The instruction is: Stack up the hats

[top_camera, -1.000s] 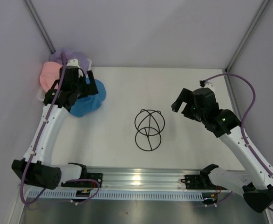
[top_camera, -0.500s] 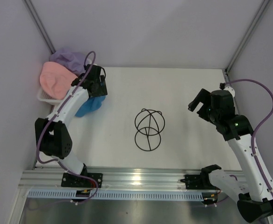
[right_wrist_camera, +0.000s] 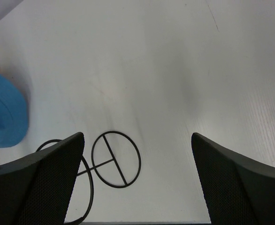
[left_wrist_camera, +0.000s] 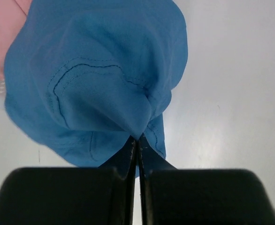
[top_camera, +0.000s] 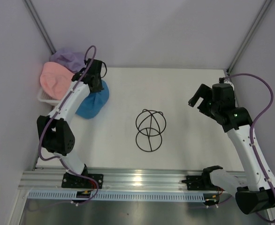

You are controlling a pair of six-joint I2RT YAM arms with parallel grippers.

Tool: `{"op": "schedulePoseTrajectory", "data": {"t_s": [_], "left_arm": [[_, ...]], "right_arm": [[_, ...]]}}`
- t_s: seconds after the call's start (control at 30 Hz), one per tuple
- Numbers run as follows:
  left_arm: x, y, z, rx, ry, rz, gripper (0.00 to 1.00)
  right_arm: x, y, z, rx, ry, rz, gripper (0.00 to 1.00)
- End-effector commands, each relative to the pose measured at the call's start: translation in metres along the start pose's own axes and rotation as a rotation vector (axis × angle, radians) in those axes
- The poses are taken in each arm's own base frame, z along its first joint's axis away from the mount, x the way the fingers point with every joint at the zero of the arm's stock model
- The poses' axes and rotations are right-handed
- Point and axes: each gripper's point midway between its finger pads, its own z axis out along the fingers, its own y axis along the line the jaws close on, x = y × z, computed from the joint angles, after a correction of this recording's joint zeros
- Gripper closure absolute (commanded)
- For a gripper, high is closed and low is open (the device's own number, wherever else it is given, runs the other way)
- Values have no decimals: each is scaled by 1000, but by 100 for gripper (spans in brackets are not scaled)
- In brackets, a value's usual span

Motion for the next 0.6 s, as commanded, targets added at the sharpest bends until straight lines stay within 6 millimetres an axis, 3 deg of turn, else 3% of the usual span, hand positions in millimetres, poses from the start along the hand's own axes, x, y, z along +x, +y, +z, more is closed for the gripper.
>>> {"op": "schedulePoseTrajectory", "data": {"t_s": [0.0,0.07,0.1,0.17,0.2,0.23,0.47,0.57], "left_arm": [[-57,-14,-108,255,-166,5,99],[-69,-26,-154,385,-210,32,99],[-59,-35,-177,446,-194,86,99],[-72,-42,-221,516,-259,116,99],[-60,-53,-239,595,-233,162,99],[-66,-56,-263,654,-269,161,99],[-51,-80,-358,1007,-307,202,98],[-34,-94,-382,1126,-293,271,98]], "right_arm": [[-26,19,-8,-79,-44,15,1],[-38,26,-12,-104,-62,24,0],[-43,25,-10,-97,-67,28,0],[-53,31,-11,-119,-87,27,0],[-56,31,-10,-121,-91,32,1],[-59,33,-9,-126,-94,41,0],[-56,39,-14,-176,-81,69,0],[-55,29,-18,-148,-111,44,0]]}}
